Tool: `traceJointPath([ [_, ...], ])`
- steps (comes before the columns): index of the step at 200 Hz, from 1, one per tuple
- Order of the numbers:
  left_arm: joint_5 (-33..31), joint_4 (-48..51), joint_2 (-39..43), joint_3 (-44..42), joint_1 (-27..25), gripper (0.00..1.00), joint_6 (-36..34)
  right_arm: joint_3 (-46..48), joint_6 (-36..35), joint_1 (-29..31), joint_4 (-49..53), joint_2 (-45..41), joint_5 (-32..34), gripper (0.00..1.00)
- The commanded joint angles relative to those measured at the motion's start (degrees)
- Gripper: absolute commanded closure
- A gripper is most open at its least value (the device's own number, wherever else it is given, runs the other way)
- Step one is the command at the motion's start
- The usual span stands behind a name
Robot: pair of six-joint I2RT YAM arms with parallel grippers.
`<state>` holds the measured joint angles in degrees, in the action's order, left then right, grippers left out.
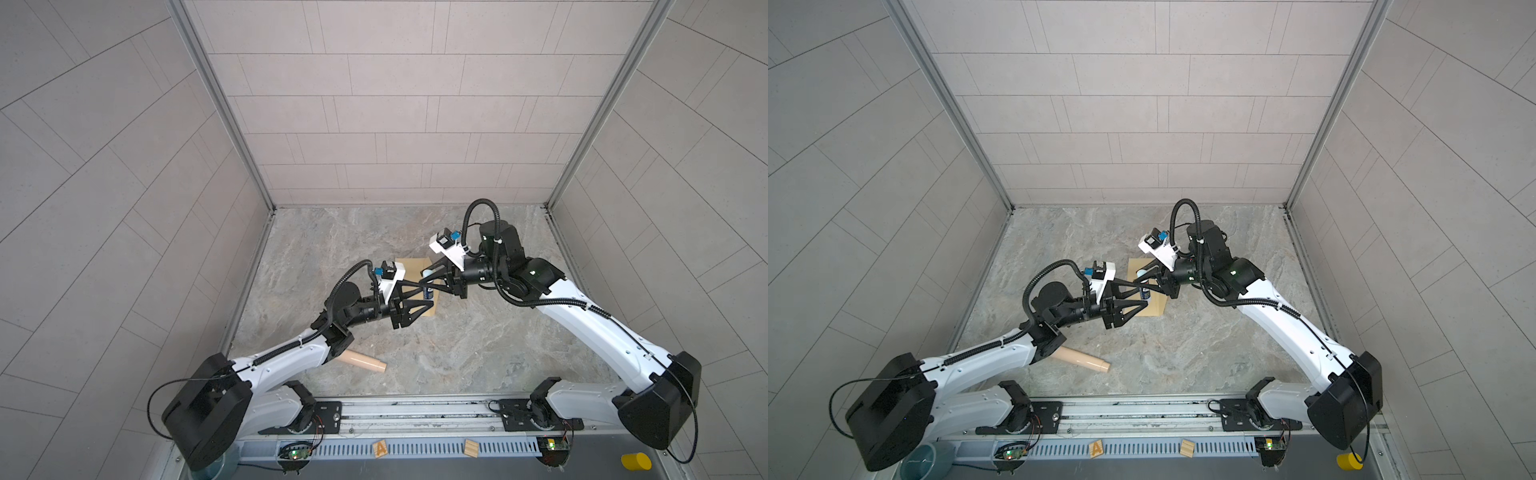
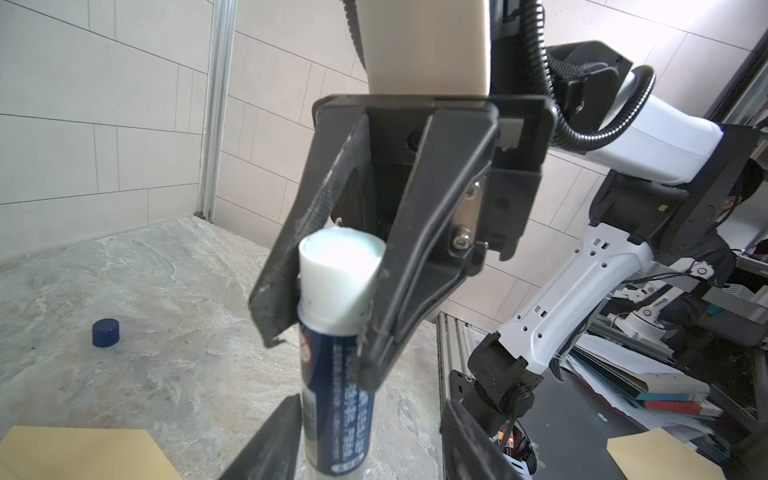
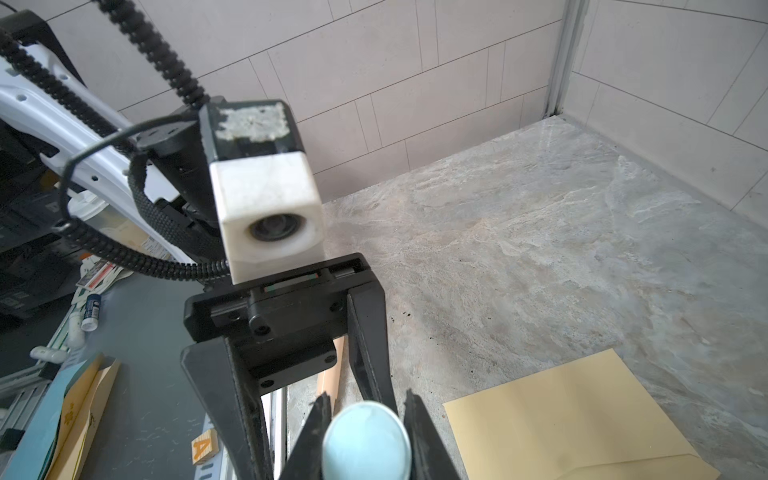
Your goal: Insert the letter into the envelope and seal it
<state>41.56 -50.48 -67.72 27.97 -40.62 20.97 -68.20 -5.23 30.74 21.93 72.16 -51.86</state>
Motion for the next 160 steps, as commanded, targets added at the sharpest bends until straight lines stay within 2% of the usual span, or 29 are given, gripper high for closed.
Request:
traceJointPath([
  [1, 2.80, -3.54, -0.55, 1.89, 0.25, 0.45, 0.84, -0.97, -4.24, -0.05, 2.90, 0.61, -2.36, 0.92],
  [69, 3.29, -3.80, -2.37, 3.14, 0.21, 0.51, 1.71, -0.37, -3.54, 0.06, 0.79, 1.67, -3.60, 0.92],
  [97, 2.87, -4.03, -2.44, 3.15, 0.24, 0.58, 1.71, -0.15, -3.37, 0.11, 0.23, 1.79, -3.59, 0.92],
  [160, 1.64, -4.78, -2.59, 2.93, 0.22, 0.61, 2.06, 0.47, -3.20, 0.18, -0.65, 1.74, -3.43, 0.92],
])
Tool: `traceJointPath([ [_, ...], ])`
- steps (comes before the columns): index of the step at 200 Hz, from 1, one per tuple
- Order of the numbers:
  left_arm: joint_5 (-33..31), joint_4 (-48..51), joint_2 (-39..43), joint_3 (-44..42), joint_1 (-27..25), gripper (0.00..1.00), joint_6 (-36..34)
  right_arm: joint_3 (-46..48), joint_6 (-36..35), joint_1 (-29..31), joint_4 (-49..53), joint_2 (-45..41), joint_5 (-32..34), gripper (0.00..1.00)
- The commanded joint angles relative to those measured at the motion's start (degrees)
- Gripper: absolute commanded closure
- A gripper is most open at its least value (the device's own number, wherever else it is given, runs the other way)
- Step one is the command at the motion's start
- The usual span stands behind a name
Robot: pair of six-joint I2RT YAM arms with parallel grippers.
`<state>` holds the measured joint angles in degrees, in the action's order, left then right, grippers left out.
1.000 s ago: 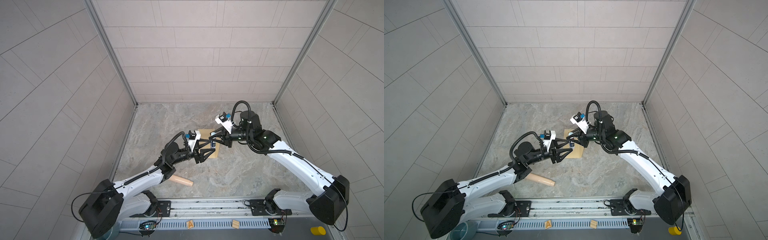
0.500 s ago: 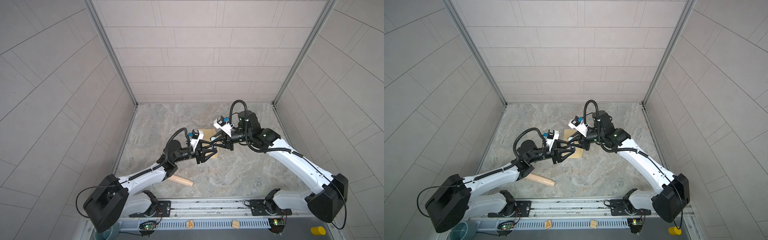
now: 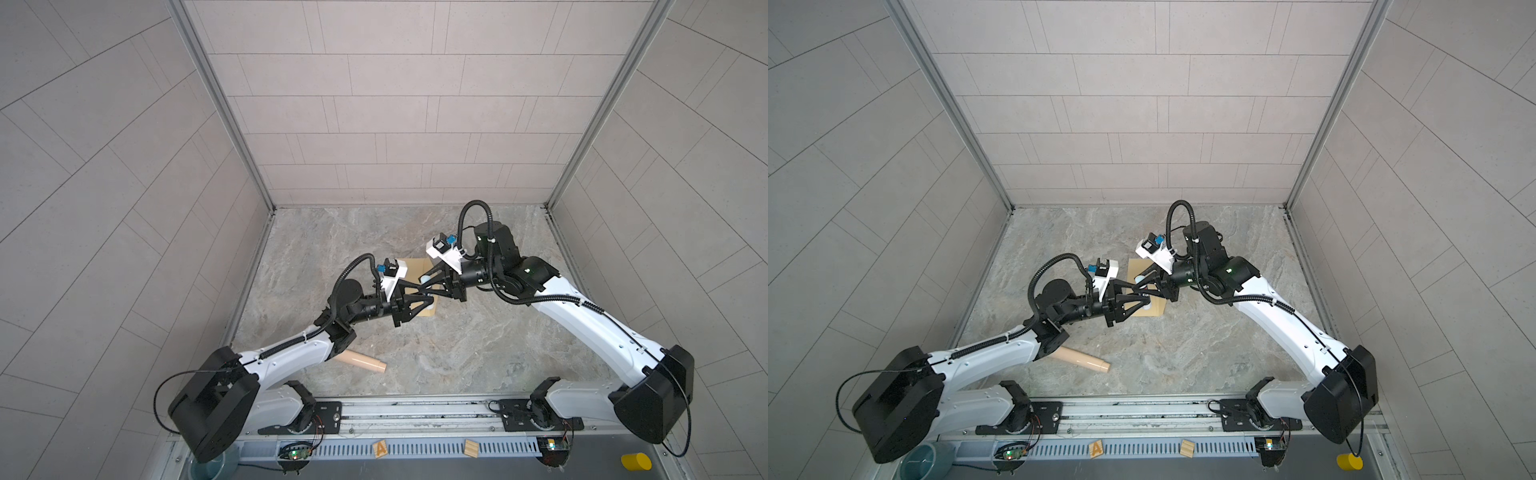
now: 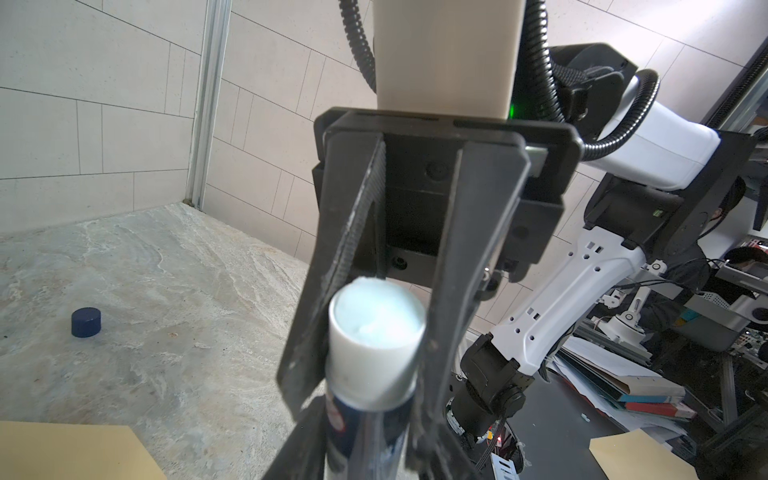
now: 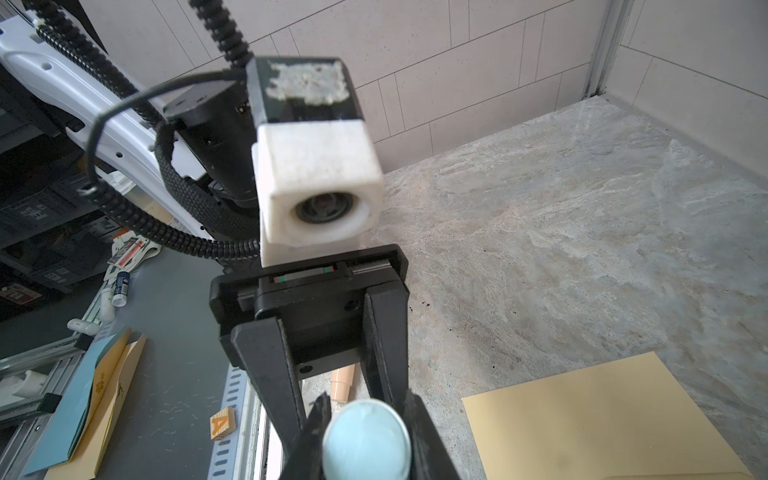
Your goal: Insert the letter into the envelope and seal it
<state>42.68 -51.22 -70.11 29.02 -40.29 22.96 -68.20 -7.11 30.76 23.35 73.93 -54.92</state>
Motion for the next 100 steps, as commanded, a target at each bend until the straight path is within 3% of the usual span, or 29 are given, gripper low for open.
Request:
traceJointPath([
  [1, 0.50, -4.05, -0.16, 1.86, -0.12, 0.61, 0.07, 0.50, -1.23, 0.17, -2.12, -0.02, -0.37, 0.92],
  [78, 0.02, -6.01, -1.48, 1.60, -0.13, 0.59, 1.22, 1.64, 0.61, 0.53, -5.15, -0.18, -0.33, 0.92],
  [100, 0.10, -6.87, -1.83, 1.64, -0.09, 0.70, 1.66, 1.74, 0.86, 0.65, -5.60, -0.10, -0.24, 0.92],
])
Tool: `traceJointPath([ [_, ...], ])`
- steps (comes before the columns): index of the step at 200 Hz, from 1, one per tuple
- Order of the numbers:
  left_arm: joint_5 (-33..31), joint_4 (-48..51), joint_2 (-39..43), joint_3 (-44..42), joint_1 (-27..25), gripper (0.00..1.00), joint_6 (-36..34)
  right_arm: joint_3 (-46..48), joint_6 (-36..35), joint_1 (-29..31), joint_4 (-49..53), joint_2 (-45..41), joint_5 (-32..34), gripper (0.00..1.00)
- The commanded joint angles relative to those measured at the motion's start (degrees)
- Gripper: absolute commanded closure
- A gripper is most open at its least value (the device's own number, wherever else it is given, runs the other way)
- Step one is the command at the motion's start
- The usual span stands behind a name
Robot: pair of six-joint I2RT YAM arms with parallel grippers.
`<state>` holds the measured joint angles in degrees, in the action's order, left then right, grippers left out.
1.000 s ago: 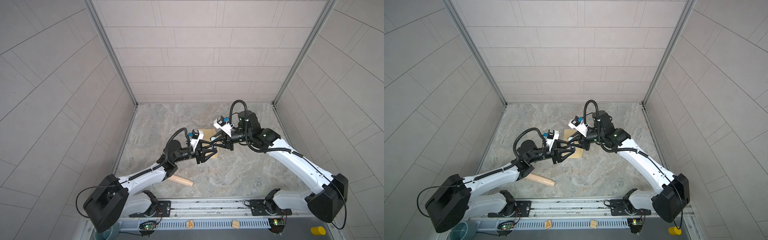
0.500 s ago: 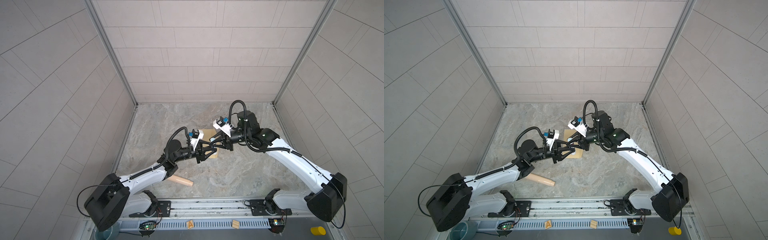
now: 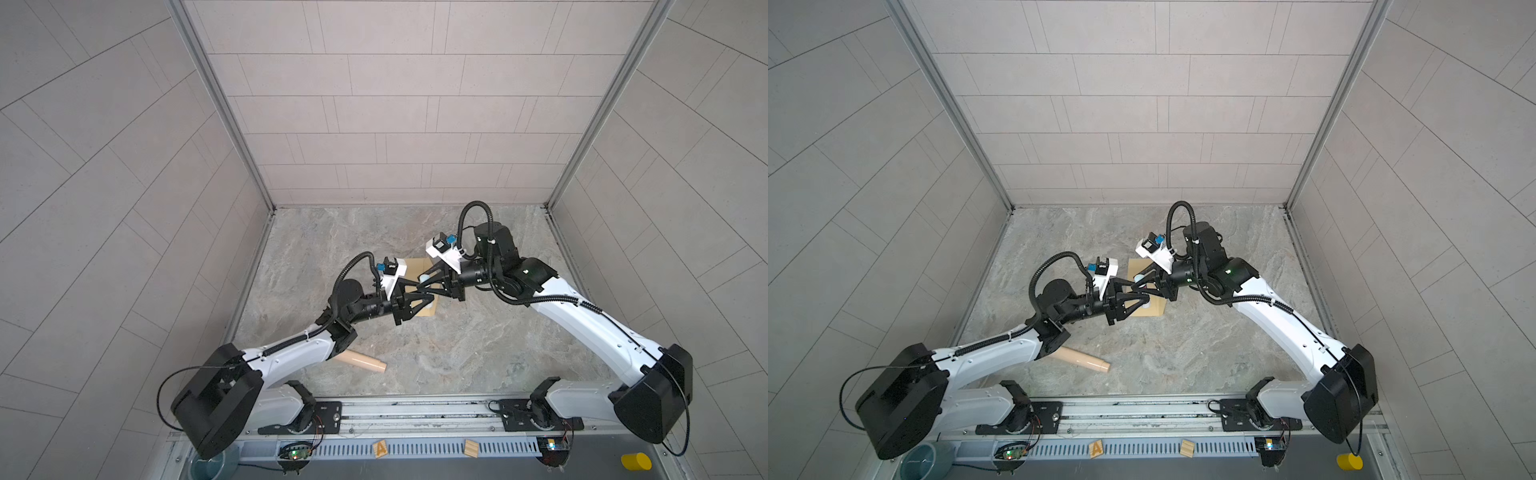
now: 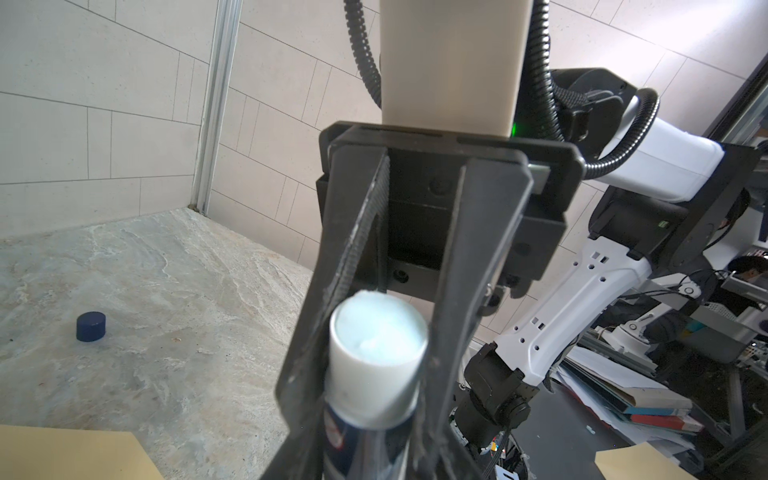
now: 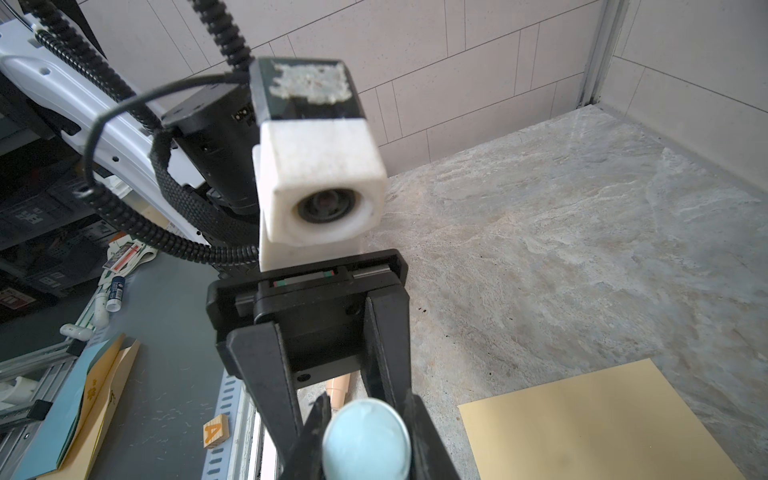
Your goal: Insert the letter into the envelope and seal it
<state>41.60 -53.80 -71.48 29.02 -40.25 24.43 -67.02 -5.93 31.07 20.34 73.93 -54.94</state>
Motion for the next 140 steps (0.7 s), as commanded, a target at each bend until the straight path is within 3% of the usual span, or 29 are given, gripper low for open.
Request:
traceJointPath([
  [1, 1.14, -4.38, -0.43, 1.65, -0.12, 0.71, 0.19, 0.57, -0.27, 0.37, -2.63, -0.10, -0.19, 0.92],
  [61, 0.16, -4.54, -0.85, 1.48, -0.14, 0.97, 0.28, 1.45, 1.00, 0.46, -5.32, -0.56, 1.10, 0.90],
  [97, -2.04, -4.20, -0.01, 0.79, -0.10, 1.00, -0.11, 1.72, 2.11, 0.38, -6.49, -2.40, 4.73, 0.53],
  [116, -4.59, -3.35, 1.12, 0.26, -0.09, 1.00, -0.76, 2.84, 2.66, 0.34, -8.01, -5.31, 8.70, 0.43],
  [140, -8.77, -1.43, 3.27, -0.48, -0.14, 1.00, -1.88, 5.32, 3.61, 0.30, -10.62, -9.82, 13.38, 0.38],
])
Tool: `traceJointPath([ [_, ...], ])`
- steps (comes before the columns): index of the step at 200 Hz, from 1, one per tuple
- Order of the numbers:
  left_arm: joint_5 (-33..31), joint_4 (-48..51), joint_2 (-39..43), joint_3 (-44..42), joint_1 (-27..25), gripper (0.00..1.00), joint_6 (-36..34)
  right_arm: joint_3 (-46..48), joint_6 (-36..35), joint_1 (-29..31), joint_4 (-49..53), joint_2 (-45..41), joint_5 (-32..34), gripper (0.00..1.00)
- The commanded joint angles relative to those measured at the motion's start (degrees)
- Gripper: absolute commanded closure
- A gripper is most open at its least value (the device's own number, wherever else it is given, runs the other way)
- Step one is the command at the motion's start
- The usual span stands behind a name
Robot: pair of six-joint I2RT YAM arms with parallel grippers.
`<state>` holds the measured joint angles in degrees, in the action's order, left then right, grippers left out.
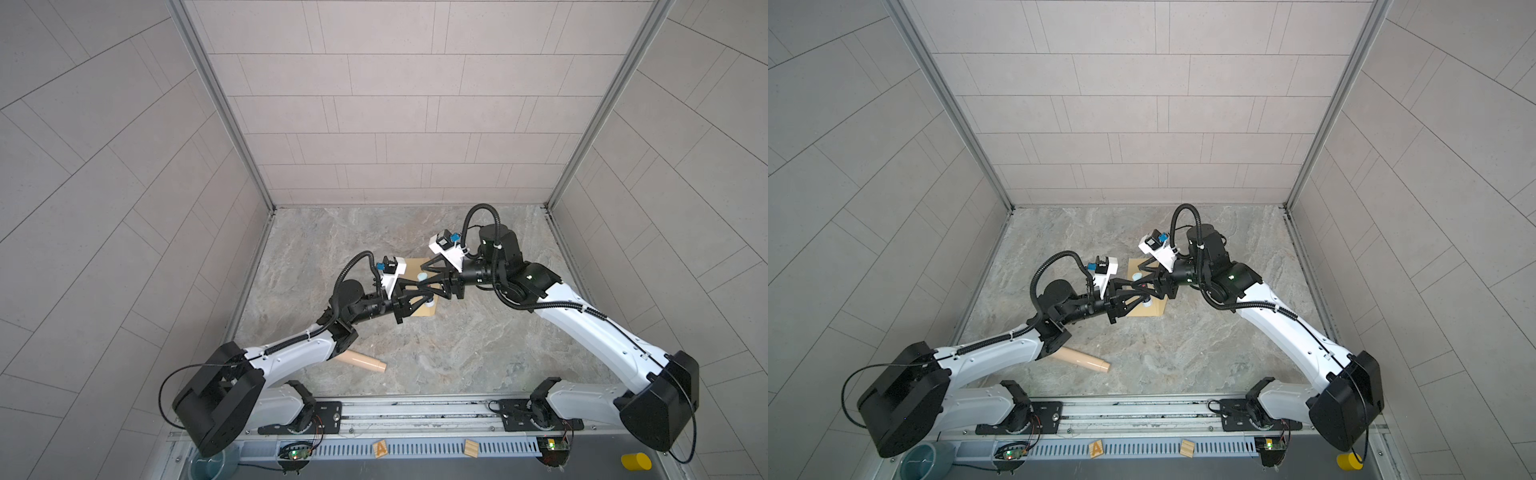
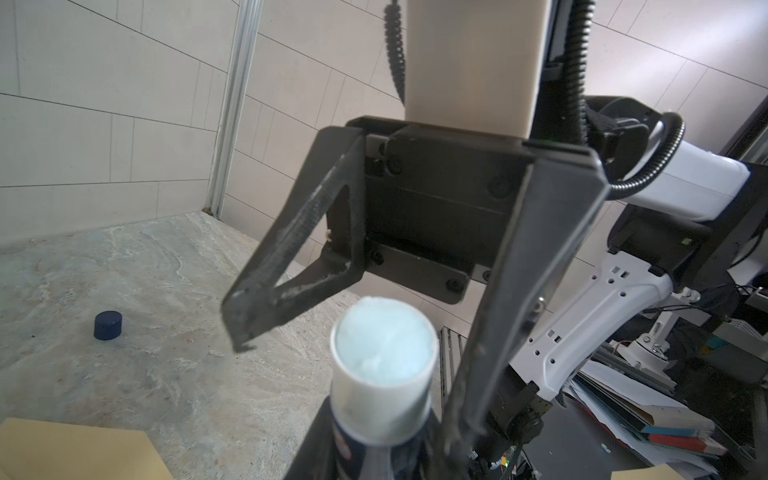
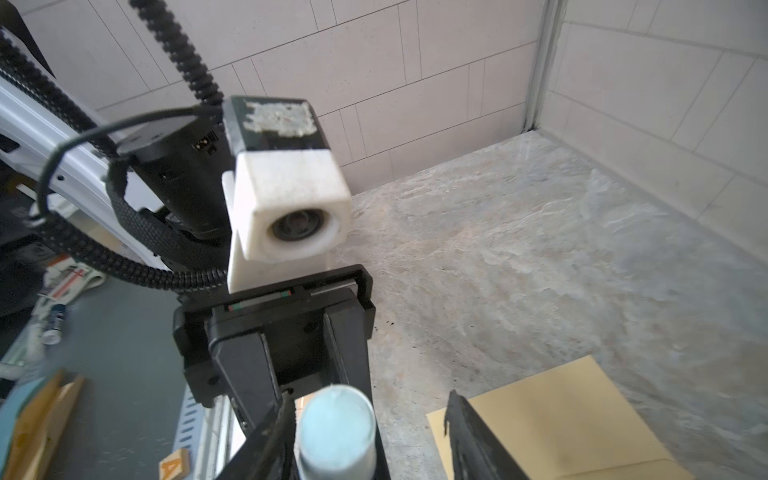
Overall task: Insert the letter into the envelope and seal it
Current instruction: 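Open the right gripper and draw it back while left holds the glue stick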
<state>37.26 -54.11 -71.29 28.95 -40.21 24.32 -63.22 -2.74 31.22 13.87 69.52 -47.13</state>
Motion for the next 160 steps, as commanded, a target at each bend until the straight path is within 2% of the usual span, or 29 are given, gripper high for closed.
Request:
traceJointPath([
  [1, -4.62, -1.06, 3.07, -0.44, -0.16, 1.00, -1.87, 1.65, 0.44, 0.10, -4.31, -5.60, 5.70, 0.38],
  [47, -11.29, 2.51, 6.47, -1.00, -0.14, 1.00, -2.24, 6.16, 2.70, 0.15, -8.11, -10.15, 8.37, 0.31],
  [63, -14.00, 4.75, 8.25, -0.75, -0.19, 1.00, -1.70, 7.18, 2.87, 0.13, -7.72, -10.44, 9.27, 0.22],
  [88, -19.99, 8.19, 11.26, -0.26, -0.22, 1.00, 0.35, 9.00, 4.62, 0.14, -8.38, -10.45, 12.30, 0.01],
  [111, -23.80, 11.78, 13.34, 0.74, -0.18, 1.00, 2.65, 11.42, 7.12, 0.15, -12.19, -10.76, 14.40, 0.01],
  [137, -27.00, 15.42, 14.03, 2.60, -0.18, 1.00, 7.33, 16.21, 11.86, 0.10, -20.12, -11.65, 19.75, 0.01],
  [160, -28.55, 17.29, 13.84, 3.78, -0.17, 1.00, 11.24, 19.90, 12.17, 0.14, -26.33, -12.22, 22.37, 0.01],
])
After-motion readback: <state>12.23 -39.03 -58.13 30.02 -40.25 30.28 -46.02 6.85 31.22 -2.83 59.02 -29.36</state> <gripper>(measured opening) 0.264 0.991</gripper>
